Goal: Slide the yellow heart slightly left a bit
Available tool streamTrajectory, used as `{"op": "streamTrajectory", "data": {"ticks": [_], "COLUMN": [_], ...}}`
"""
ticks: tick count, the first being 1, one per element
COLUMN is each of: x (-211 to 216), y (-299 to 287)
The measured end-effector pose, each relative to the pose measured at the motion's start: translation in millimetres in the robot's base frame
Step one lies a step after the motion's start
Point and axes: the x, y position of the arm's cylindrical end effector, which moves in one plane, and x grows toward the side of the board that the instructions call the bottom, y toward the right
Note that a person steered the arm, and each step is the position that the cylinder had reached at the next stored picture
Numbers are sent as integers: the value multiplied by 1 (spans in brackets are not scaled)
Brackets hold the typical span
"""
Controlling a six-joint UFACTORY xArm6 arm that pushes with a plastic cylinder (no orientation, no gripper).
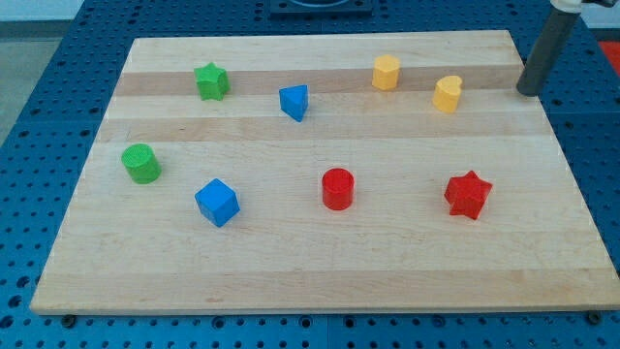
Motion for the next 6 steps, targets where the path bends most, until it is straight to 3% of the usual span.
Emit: {"op": "streamTrajectory", "data": {"ticks": [4, 6], "x": [0, 59], "y": [-2, -34]}}
